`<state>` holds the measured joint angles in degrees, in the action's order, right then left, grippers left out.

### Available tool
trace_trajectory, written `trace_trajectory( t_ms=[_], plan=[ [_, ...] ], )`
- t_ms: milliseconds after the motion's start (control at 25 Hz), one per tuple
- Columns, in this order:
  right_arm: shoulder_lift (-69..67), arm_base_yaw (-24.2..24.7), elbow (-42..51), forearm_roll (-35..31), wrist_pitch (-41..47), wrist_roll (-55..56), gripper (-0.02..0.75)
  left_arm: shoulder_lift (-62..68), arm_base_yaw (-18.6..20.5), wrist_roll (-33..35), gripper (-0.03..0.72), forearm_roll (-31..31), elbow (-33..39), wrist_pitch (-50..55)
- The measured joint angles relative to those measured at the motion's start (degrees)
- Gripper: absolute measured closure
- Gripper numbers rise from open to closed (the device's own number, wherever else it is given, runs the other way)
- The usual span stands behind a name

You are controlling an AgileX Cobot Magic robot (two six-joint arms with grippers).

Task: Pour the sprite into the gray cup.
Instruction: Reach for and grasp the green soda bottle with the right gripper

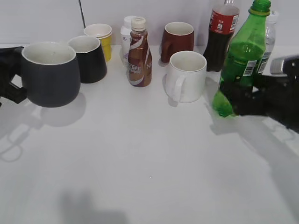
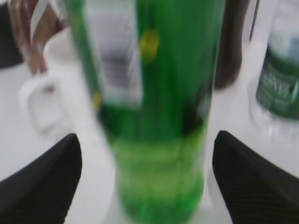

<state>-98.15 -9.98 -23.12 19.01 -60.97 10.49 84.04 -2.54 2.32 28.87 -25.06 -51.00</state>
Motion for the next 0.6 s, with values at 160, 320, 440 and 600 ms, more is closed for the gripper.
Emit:
trace_trajectory(
  t_ms=[160,320,440,600],
  plan=[
    [-1.7,0.0,-6.2,2.8,3.0,3.4,0.078,-1.3,-3.1,-1.7,0.643,0.3,0.0,4.7],
    [-2.3,0.0,-9.0,3.8,5.9,5.9,0.254,-2.6,-9.1,-2.3,0.643,0.4,0.0,7.0],
    [0.1,0.0,-9.0,7.6,8.6,6.0,0.323,-4.8,-14.5,-2.3,0.643,0.3,0.0,9.5],
    [7.8,-0.6,-9.0,17.4,14.6,5.7,0.323,-8.8,-22.1,-2.3,0.643,-3.9,0.0,14.0]
  ],
)
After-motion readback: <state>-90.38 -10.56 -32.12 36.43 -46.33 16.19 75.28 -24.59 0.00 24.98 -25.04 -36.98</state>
